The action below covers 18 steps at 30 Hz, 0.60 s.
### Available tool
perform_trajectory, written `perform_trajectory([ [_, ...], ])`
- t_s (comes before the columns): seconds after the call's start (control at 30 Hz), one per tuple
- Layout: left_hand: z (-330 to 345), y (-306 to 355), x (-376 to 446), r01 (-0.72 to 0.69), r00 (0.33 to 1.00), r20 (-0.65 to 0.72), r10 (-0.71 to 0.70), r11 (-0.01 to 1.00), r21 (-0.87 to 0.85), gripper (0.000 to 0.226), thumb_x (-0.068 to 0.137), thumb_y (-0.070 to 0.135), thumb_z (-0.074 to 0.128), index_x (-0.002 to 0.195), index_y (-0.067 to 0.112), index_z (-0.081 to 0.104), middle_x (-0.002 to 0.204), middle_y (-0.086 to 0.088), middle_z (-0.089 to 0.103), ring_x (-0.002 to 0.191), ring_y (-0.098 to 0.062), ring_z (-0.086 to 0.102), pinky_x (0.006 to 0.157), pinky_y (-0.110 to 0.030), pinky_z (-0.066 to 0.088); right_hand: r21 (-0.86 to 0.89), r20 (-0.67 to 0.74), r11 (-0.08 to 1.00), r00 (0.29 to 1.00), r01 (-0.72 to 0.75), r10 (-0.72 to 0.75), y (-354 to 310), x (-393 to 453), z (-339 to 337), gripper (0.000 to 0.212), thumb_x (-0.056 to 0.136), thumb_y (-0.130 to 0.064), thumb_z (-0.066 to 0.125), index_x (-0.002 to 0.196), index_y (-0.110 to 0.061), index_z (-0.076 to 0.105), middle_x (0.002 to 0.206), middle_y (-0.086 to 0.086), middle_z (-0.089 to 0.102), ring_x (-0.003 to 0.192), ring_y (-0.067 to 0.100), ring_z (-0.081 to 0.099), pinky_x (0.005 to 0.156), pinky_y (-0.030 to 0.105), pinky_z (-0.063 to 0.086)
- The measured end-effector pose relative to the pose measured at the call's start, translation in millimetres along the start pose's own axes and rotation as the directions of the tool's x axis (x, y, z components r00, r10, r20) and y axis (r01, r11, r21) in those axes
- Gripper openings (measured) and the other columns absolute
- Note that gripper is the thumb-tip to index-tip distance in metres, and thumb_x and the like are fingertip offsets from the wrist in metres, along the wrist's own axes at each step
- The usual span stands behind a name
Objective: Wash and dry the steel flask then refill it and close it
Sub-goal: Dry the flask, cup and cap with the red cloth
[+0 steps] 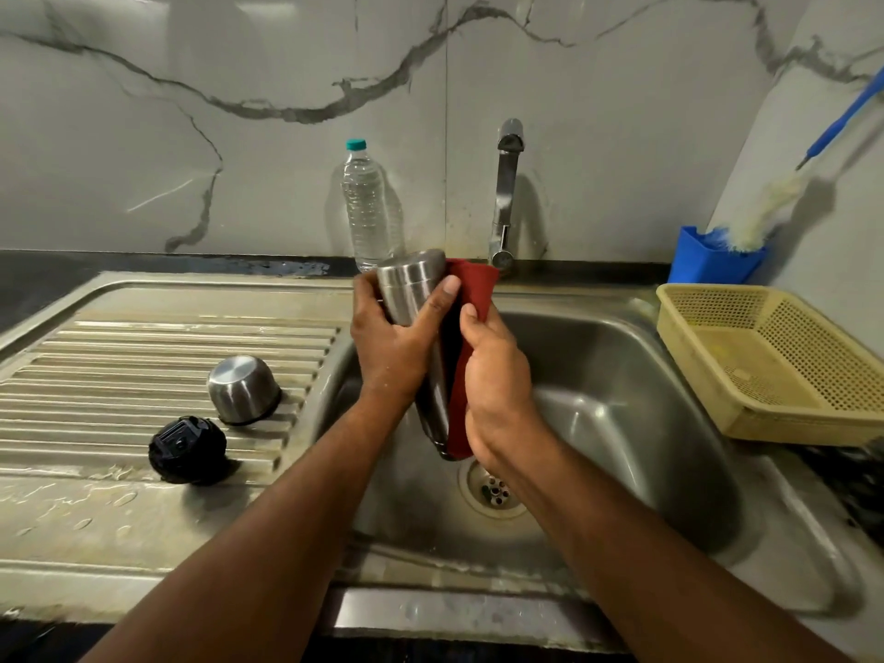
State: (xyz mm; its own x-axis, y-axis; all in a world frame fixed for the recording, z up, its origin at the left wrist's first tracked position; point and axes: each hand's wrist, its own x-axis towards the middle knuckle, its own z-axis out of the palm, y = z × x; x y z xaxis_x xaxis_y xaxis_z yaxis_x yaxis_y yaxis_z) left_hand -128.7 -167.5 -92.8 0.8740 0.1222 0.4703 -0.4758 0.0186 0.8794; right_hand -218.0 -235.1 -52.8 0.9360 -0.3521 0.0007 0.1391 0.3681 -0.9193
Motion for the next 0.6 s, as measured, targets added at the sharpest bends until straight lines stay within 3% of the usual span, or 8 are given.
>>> perform_trajectory([
  [0.07, -5, 2, 5, 0.015, 0.994, -0.109, -0.015, 1.0, -0.004, 0.074, 0.067, 0.065, 0.086, 0.118, 0.017, 0.061, 0.104, 0.005, 0.071, 0.091, -0.005, 0.071, 0.081, -0.026, 0.06, -0.074, 0.013, 0.997, 1.0, -0.007, 0.008, 4, 1, 1, 0.03, 0.111, -0.023, 0.04, 0.126, -0.028, 0.065, 0.121, 0.008, 0.074, 0.114, 0.024, 0.07, 0.103, 0.043, 0.054],
  [0.13, -8, 5, 8, 0.011, 0.987, -0.157, -0.011, 1.0, -0.006, 0.068, 0.069, 0.062, 0.088, 0.115, 0.018, 0.065, 0.103, 0.005, 0.074, 0.091, -0.006, 0.073, 0.083, -0.029, 0.062, -0.177, -0.076, 0.979, 0.993, -0.101, 0.089, 9, 2, 0, 0.028, 0.109, -0.024, 0.042, 0.115, -0.022, 0.069, 0.112, 0.012, 0.075, 0.108, 0.031, 0.07, 0.096, 0.045, 0.057],
  [0.23, -6, 7, 8, -0.026, 0.994, -0.102, 0.028, 1.0, 0.013, 0.044, 0.082, 0.049, 0.087, 0.107, 0.018, 0.071, 0.094, 0.005, 0.076, 0.086, -0.007, 0.074, 0.079, -0.03, 0.062, -0.176, -0.192, 0.908, 0.918, -0.38, 0.347, 13, 0, -5, 0.027, 0.102, -0.022, 0.045, 0.093, -0.015, 0.069, 0.092, 0.012, 0.074, 0.089, 0.032, 0.07, 0.078, 0.038, 0.057],
  [0.3, -2, 5, 5, -0.034, 0.999, -0.01, 0.034, 0.999, 0.005, 0.036, 0.089, 0.045, 0.082, 0.102, 0.013, 0.072, 0.087, 0.004, 0.074, 0.079, -0.006, 0.072, 0.073, -0.027, 0.059, -0.116, -0.214, 0.9, 0.895, -0.42, 0.391, 8, 2, -6, 0.026, 0.099, -0.021, 0.046, 0.09, -0.014, 0.07, 0.091, 0.013, 0.074, 0.09, 0.033, 0.07, 0.089, 0.044, 0.059],
  [0.37, 1, 2, 2, 0.028, 0.994, 0.103, -0.025, 0.999, -0.034, 0.04, 0.092, 0.049, 0.075, 0.105, 0.011, 0.07, 0.089, -0.001, 0.074, 0.081, -0.011, 0.071, 0.074, -0.032, 0.059, -0.081, -0.222, 0.958, 0.942, -0.277, 0.253, 1, 8, -4, 0.025, 0.104, -0.023, 0.048, 0.103, -0.016, 0.071, 0.103, 0.014, 0.075, 0.1, 0.033, 0.071, 0.099, 0.049, 0.056],
  [0.5, 10, -6, -6, 0.054, 0.958, 0.285, -0.032, 0.996, -0.067, 0.041, 0.1, 0.047, 0.065, 0.127, 0.016, 0.062, 0.112, -0.01, 0.073, 0.103, -0.029, 0.073, 0.091, -0.051, 0.061, -0.079, -0.099, 0.987, 0.984, 0.138, -0.146, -10, 11, -5, 0.035, 0.11, -0.025, 0.042, 0.14, -0.026, 0.059, 0.131, 0.004, 0.068, 0.122, 0.02, 0.065, 0.109, 0.04, 0.049],
  [0.6, 12, -3, -8, 0.042, 0.955, 0.296, -0.015, 0.995, -0.086, 0.038, 0.102, 0.043, 0.063, 0.127, 0.015, 0.061, 0.112, -0.011, 0.073, 0.102, -0.028, 0.072, 0.093, -0.053, 0.06, -0.132, -0.06, 0.975, 0.981, 0.176, -0.185, -3, 11, -8, 0.035, 0.109, -0.032, 0.042, 0.141, -0.035, 0.055, 0.133, -0.001, 0.066, 0.124, 0.016, 0.062, 0.113, 0.041, 0.046],
])
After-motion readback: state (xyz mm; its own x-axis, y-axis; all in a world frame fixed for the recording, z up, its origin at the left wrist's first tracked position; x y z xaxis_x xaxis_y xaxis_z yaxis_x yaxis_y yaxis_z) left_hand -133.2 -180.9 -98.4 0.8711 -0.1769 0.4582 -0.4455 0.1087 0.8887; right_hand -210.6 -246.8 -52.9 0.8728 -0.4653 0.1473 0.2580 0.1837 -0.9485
